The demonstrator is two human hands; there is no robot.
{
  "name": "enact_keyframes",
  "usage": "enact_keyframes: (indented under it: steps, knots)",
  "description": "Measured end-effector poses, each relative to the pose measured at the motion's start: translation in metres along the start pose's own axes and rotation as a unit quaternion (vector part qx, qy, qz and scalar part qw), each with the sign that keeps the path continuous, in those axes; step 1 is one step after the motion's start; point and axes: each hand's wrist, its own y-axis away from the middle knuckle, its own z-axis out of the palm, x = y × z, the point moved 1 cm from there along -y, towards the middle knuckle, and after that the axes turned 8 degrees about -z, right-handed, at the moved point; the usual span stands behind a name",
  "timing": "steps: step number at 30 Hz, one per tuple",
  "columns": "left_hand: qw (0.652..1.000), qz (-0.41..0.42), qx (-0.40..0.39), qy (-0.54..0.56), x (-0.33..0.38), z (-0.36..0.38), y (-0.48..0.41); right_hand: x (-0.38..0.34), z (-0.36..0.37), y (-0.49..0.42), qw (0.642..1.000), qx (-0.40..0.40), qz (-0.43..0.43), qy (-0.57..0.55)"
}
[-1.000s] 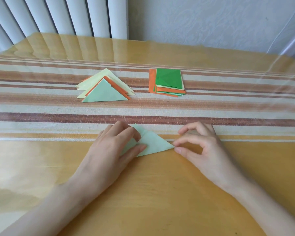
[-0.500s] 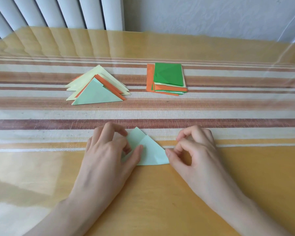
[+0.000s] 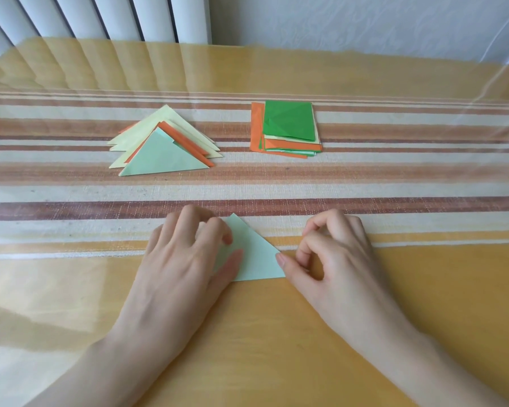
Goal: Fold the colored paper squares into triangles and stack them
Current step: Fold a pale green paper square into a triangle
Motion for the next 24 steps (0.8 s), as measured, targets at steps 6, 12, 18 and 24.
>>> enact_keyframes:
  steps: [6,12,18,24]
  knots:
    - [0.998,0.041,0.021,-0.052,0.000,-0.006,0.009,-0.001,0.002,-0.003,1.000,-0.004,0.007,0.004]
    - [0.981,0.177,-0.009,-0.077,-0.007,-0.014,0.019,-0.014,-0.007,0.004,0.976,0.032,-0.167,0.137]
    - [0.978,0.174,-0.111,-0.034,-0.019,-0.029,0.032,-0.003,-0.017,0.008,0.945,-0.092,-0.275,0.147]
    - [0.982,0.137,-0.127,-0.018,-0.019,-0.028,0.040,0.009,-0.028,0.019,0.954,-0.052,-0.239,0.171]
